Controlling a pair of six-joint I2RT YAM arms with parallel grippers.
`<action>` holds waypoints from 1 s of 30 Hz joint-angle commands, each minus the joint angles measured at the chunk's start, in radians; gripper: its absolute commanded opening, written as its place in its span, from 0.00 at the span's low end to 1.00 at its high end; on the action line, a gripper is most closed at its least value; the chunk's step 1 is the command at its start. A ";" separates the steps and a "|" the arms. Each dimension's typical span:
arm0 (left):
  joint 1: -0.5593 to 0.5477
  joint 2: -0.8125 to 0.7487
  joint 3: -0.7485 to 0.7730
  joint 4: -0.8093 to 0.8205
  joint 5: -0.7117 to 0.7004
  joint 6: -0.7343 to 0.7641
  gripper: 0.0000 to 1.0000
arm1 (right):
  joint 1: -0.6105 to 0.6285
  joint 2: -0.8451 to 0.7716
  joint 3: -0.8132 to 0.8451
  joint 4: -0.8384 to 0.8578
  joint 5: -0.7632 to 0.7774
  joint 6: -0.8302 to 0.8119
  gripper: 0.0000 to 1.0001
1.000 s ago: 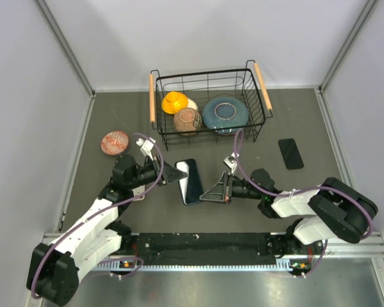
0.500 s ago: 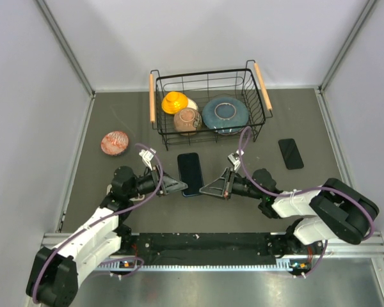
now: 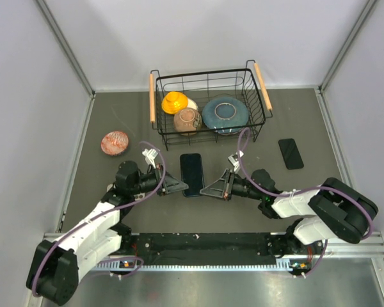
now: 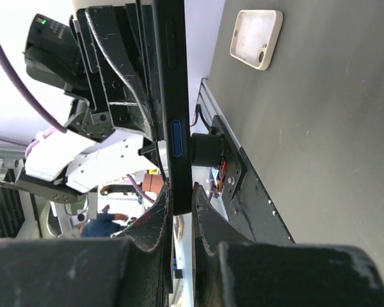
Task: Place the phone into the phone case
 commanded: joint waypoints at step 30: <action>0.028 0.121 0.245 -0.771 -0.705 0.229 0.72 | -0.006 -0.234 -0.032 -0.558 0.198 -0.202 0.00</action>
